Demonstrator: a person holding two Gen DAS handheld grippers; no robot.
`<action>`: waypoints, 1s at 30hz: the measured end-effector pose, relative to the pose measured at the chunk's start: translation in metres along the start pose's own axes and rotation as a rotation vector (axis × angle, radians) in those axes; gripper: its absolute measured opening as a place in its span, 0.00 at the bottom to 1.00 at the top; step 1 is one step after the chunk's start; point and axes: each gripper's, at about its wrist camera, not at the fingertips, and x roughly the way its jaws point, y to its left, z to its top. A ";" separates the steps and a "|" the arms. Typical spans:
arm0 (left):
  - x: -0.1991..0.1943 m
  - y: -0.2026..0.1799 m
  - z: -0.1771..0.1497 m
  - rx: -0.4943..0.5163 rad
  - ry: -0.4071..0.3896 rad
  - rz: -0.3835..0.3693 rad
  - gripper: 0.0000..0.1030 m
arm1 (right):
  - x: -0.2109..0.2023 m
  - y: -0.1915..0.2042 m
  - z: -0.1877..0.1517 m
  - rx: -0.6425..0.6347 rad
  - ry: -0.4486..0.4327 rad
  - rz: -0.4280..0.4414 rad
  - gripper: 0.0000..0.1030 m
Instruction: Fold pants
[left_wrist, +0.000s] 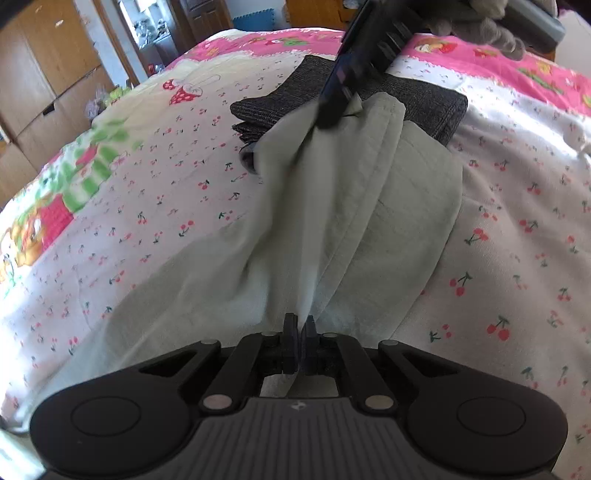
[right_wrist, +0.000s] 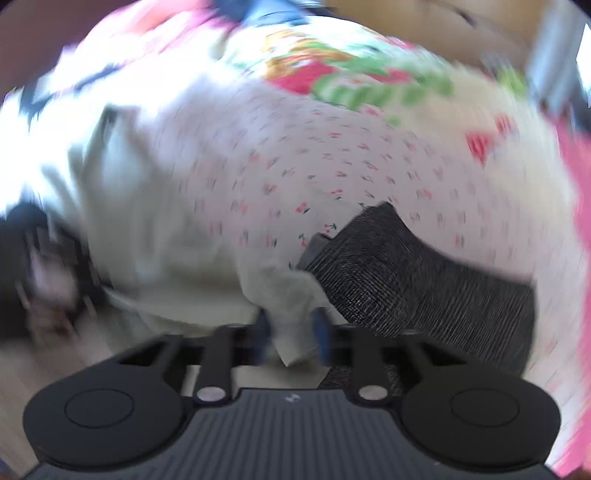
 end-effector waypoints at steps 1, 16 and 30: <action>-0.004 0.001 -0.001 0.004 -0.008 -0.001 0.17 | -0.008 -0.009 0.003 0.076 -0.016 0.025 0.05; -0.112 0.018 0.000 0.021 -0.097 -0.052 0.16 | -0.118 -0.010 0.036 0.608 -0.048 0.365 0.02; -0.052 -0.009 -0.048 0.220 0.041 0.046 0.34 | -0.024 -0.045 -0.047 0.742 0.037 -0.030 0.13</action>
